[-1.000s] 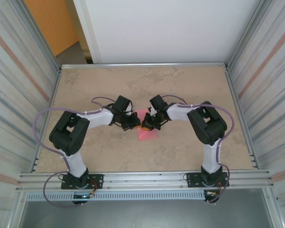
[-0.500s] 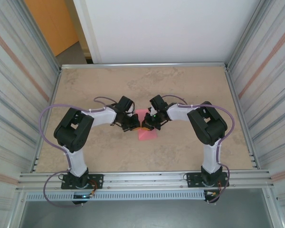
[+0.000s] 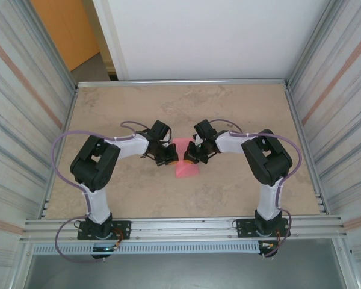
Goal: Fold a paper plane with a square sheet of paper (pick it up from the middle)
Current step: Fold the triangle a second time at the center of the table.
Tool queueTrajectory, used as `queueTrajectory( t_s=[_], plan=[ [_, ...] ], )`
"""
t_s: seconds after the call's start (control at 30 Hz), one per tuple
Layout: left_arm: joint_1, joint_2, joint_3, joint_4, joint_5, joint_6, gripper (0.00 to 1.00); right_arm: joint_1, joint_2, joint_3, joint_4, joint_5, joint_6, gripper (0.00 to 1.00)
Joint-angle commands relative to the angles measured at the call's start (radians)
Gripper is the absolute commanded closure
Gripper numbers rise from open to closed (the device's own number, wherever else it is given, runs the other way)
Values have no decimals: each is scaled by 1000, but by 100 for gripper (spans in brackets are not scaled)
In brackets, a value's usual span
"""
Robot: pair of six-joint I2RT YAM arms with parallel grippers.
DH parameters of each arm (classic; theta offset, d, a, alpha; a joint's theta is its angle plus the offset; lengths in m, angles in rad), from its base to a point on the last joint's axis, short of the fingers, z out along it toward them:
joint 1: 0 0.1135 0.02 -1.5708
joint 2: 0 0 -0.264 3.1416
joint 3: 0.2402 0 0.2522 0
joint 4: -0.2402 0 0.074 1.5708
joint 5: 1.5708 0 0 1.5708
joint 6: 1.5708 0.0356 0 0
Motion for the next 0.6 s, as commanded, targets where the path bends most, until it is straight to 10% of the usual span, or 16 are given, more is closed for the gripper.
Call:
queueTrajectory(
  t_s=[0.0,0.57],
  plan=[
    [-7,55,-14,-86,-59,19,100,-4,9,-46,-13,56,-33,97],
    [-16,-159,-71,96,58,-17,95,-9,57,-220,107,149,13,100]
  ],
)
